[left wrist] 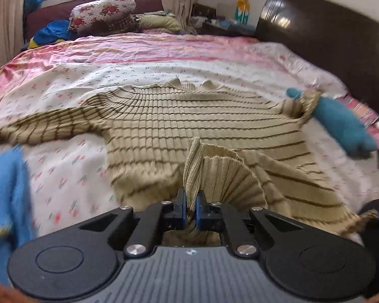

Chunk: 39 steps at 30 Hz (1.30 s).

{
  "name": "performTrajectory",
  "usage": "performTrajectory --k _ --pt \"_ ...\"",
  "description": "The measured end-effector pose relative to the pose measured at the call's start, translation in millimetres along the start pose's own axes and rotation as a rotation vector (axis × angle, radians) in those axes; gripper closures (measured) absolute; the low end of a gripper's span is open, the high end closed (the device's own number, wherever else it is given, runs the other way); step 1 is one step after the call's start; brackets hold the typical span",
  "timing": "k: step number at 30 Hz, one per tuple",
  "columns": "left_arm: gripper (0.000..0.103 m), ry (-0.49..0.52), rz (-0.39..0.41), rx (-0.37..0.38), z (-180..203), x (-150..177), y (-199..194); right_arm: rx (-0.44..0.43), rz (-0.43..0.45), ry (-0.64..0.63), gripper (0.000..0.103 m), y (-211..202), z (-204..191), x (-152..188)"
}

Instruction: Fold small clothes

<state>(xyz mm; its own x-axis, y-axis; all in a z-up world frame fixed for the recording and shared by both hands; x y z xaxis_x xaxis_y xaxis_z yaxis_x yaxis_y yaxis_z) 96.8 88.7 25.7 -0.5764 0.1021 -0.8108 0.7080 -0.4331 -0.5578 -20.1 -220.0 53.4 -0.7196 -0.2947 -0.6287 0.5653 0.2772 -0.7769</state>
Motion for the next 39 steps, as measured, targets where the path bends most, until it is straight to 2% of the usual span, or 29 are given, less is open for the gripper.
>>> performTrajectory --k 5,8,11,14,16,17,18,20,21,25,29,32,33,34,35,37,39 --pt "0.092 -0.042 0.011 -0.045 -6 29 -71 0.005 -0.001 -0.036 0.102 -21 -7 10" --pt "0.093 -0.062 -0.002 -0.091 -10 49 -95 0.016 -0.019 -0.082 0.102 -28 -10 19" --pt "0.093 -0.053 -0.016 -0.125 -10 60 -102 0.04 -0.03 -0.103 0.102 -32 -11 26" --pt "0.092 -0.077 -0.016 -0.104 -7 60 -100 0.044 -0.004 -0.074 0.098 -36 -15 28" --pt "0.09 -0.084 -0.018 -0.085 -3 59 -92 0.048 0.009 -0.04 0.09 -32 -17 29" --pt "0.085 -0.081 -0.017 -0.085 -2 60 -87 0.052 0.006 -0.013 0.09 -27 -17 28" --pt "0.078 -0.08 -0.02 -0.093 0 61 -78 0.056 0.008 0.014 0.088 -24 -16 28" --pt "0.069 -0.107 -0.037 -0.102 -1 66 -61 0.059 0.013 0.123 0.078 -11 -8 27" --pt "0.068 -0.122 -0.049 -0.105 -2 70 -55 0.062 0.01 0.173 0.069 -7 -4 28" --pt "0.067 -0.143 -0.094 -0.156 -4 84 -33 0.062 0.003 0.329 0.057 10 9 32" --pt "0.058 -0.168 -0.103 -0.165 -3 91 -22 0.065 -0.016 0.407 0.053 27 14 36" --pt "0.059 -0.166 -0.115 -0.179 0 95 -12 0.074 -0.046 0.424 0.054 43 13 39" --pt "0.063 -0.16 -0.11 -0.181 1 94 -12 0.083 -0.05 0.421 0.055 47 11 39" --pt "0.069 -0.154 -0.108 -0.18 1 94 -13 0.089 -0.051 0.421 0.063 50 11 40" --pt "0.085 -0.156 -0.11 -0.172 1 93 -15 0.099 -0.046 0.414 0.068 50 10 40" --pt "0.086 -0.184 -0.113 -0.161 -3 91 -20 0.084 -0.041 0.426 0.099 44 13 39" --pt "0.086 -0.174 -0.107 -0.185 -6 89 -25 0.08 -0.043 0.444 0.099 36 19 39"
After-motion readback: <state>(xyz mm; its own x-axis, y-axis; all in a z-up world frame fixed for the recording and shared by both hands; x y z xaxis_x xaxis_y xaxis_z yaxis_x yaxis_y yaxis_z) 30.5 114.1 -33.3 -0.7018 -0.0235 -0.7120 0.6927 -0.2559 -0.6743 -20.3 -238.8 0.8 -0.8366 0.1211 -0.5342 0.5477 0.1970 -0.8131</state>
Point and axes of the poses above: each gripper's, at about its wrist camera, not at the fingertips, and y roughly the way its jaws point, z to its right, x to its underside, the point moved 2 cm from there along y, roughly the way its jaws point, and after that the axes turned 9 degrees about z, right-handed, at the moved point
